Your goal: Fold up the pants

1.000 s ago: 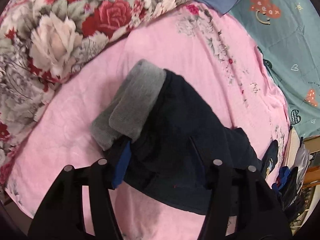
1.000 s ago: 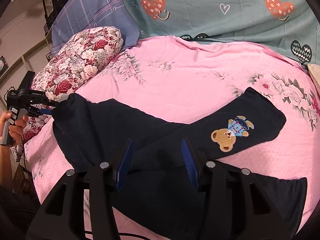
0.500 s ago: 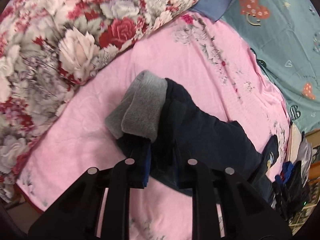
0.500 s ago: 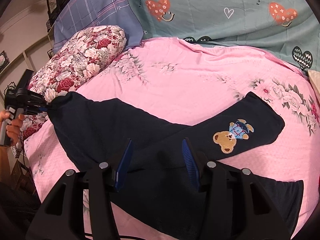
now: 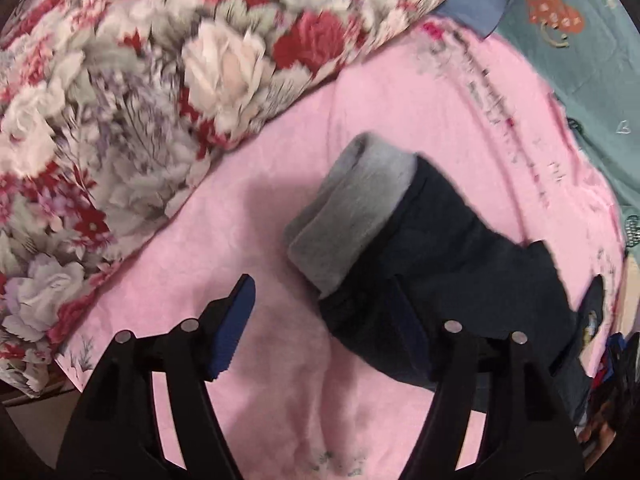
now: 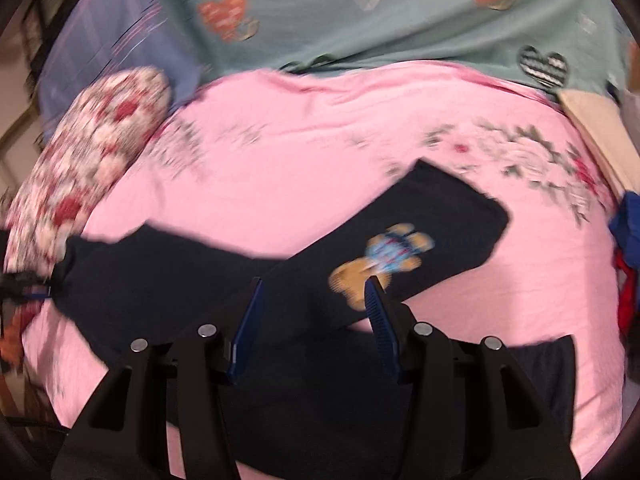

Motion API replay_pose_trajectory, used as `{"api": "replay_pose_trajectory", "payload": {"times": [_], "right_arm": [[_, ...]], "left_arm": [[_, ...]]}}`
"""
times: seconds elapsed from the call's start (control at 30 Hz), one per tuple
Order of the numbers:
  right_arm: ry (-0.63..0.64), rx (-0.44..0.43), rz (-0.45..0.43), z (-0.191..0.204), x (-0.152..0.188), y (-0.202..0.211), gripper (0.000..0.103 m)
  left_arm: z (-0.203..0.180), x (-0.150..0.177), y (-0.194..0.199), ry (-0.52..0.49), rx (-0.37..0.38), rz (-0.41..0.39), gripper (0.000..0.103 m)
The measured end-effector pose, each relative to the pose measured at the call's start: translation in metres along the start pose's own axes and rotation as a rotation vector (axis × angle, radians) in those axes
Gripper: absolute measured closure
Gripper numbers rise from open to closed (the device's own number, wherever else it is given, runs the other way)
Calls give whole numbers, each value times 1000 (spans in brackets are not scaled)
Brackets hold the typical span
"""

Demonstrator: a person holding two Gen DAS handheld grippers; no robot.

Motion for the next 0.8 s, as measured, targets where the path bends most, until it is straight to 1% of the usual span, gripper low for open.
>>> {"api": "replay_pose_trajectory", "payload": {"times": [0.03, 0.07, 0.1, 0.13, 0.2, 0.27, 0.3, 0.37, 0.43, 0.5, 0.53, 0.57, 0.6, 0.63, 0.67, 0.73, 0.77, 0.8], "right_arm": [[-33, 24, -7, -10, -8, -2, 51], [-65, 63, -11, -20, -21, -7, 51], [-69, 80, -8, -23, -28, -13, 51], [-65, 91, 2, -24, -38, -22, 51], [-66, 140, 30, -23, -54, -45, 51], [-46, 223, 69, -18, -66, -73, 51], [-41, 276, 110, -15, -71, -92, 51], [-51, 292, 166, -14, -73, -113, 51], [-74, 282, 227, -13, -73, -134, 51], [-67, 302, 276, -13, -69, -149, 52], [-42, 328, 278, -12, -69, -151, 57], [-18, 351, 275, -12, -68, -151, 60], [-11, 363, 273, -12, -67, -148, 69], [-11, 376, 274, -15, -66, -146, 86], [-16, 389, 271, -21, -63, -144, 94], [-56, 347, 265, -34, -60, -140, 98], [-98, 310, 261, -43, -58, -135, 98], [-146, 263, 243, -51, -57, -128, 98]], "left_arm": [[-6, 0, 7, -5, 20, -16, 32], [-12, -1, 12, -16, 33, -33, 29], [-20, -1, 18, -44, 41, -54, 27], [-29, -1, 21, -74, 42, -70, 23], [-48, 4, 20, -126, 38, -87, 21], [-61, 10, 12, -164, 41, -72, 21], [-65, 13, 6, -175, 45, -51, 21], [-69, 15, -5, -185, 40, -23, 21], [-67, 15, -12, -192, 10, -18, 21], [-64, 14, -18, -193, 0, -15, 21], [-63, 15, -22, -194, -1, -7, 21], [-62, 15, -26, -198, -6, 1, 21], [-60, 16, -31, -205, -15, 7, 21], [-59, 17, -35, -210, -24, 9, 21], [-59, 18, -40, -222, -43, 8, 19], [-60, 23, -53, -282, -116, 16, 19], [-62, 26, -59, -320, -144, 25, 15], [-65, 28, -61, -352, -164, 22, 14]]}}
Point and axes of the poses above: each gripper's, at about its wrist camera, not at the fingertips, and y roughly against the way its jaws point, z to its left, x to its underside, the point moved 5 cm from there along -y, roughly the way its jaws point, and after that the axes turned 12 degrees about x, right-handed, at the moved point
